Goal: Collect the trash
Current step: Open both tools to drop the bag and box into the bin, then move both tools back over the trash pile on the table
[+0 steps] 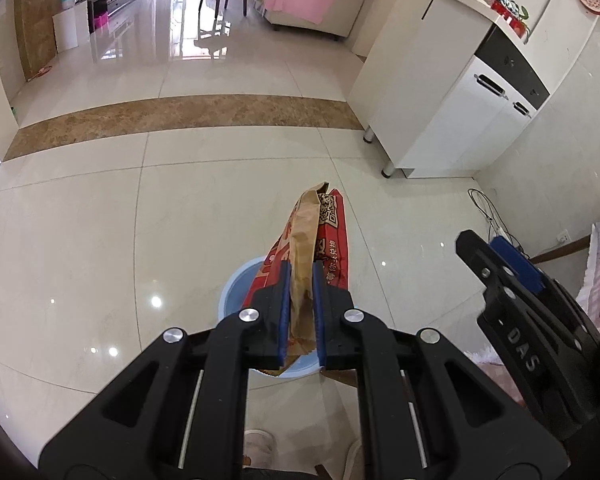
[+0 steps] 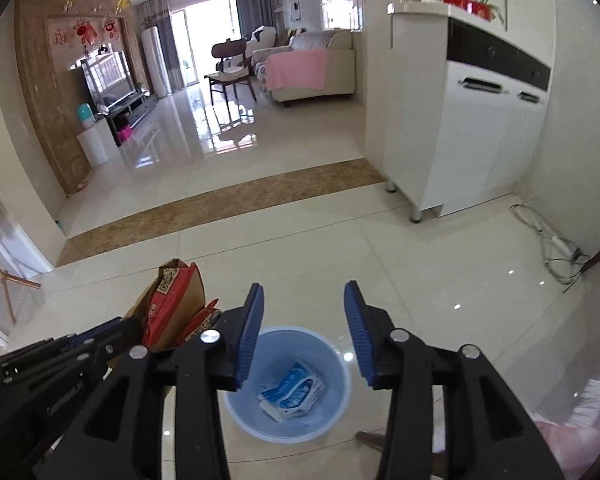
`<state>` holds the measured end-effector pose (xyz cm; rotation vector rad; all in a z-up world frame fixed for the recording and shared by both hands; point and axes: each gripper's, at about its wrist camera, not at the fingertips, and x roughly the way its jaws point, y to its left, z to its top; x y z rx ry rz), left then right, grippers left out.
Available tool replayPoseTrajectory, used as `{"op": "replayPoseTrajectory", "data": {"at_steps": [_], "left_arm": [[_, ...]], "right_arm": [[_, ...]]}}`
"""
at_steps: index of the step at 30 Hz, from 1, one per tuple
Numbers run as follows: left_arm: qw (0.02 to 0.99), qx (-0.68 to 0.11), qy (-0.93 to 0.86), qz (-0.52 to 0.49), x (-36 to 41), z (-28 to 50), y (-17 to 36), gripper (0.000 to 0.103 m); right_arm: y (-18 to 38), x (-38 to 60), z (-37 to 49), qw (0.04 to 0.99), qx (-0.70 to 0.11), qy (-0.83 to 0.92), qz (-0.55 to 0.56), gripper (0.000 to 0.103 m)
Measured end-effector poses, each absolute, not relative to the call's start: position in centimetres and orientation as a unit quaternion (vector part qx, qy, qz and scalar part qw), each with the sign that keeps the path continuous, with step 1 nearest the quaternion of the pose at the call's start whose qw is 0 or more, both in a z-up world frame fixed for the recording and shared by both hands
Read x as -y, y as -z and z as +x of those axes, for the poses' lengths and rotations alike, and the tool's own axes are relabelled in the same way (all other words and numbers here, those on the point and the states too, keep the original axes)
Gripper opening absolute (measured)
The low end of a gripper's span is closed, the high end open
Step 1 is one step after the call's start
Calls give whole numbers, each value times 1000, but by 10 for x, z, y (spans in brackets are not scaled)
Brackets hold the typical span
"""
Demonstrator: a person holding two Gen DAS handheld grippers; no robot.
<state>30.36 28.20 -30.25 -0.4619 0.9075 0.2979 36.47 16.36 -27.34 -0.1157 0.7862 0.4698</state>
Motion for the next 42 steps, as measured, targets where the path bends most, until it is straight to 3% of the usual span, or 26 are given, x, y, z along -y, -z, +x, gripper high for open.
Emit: {"op": "replayPoseTrajectory", "data": {"at_steps": [8,11,12,13,14,28,42], "left_arm": [[868,-431,-126,-214,-270,310,294,11],[871,-424,-134,-210,-268,309,287,18],[873,-419,-135,-211,-268,306,285,35],[875,-415,-137,-210,-268,304,281,65],[878,-407,-150,-204,-267,301,277,69],[912,-349,-153,-153,-223,263,189,69],[957,-267,-69,-90,-112,182,86,72]], "right_arm": [[260,-143,349,911,-355,-206,-47,55],[250,-135,347,919,-339,-199,-40,59],[246,-132,345,921,-334,-197,-37,60],[242,-128,344,924,-329,-193,-33,61],[239,-126,342,925,-326,-191,-30,61],[167,-64,296,942,-287,-175,1,65],[71,54,184,974,-194,-106,42,70]]}}
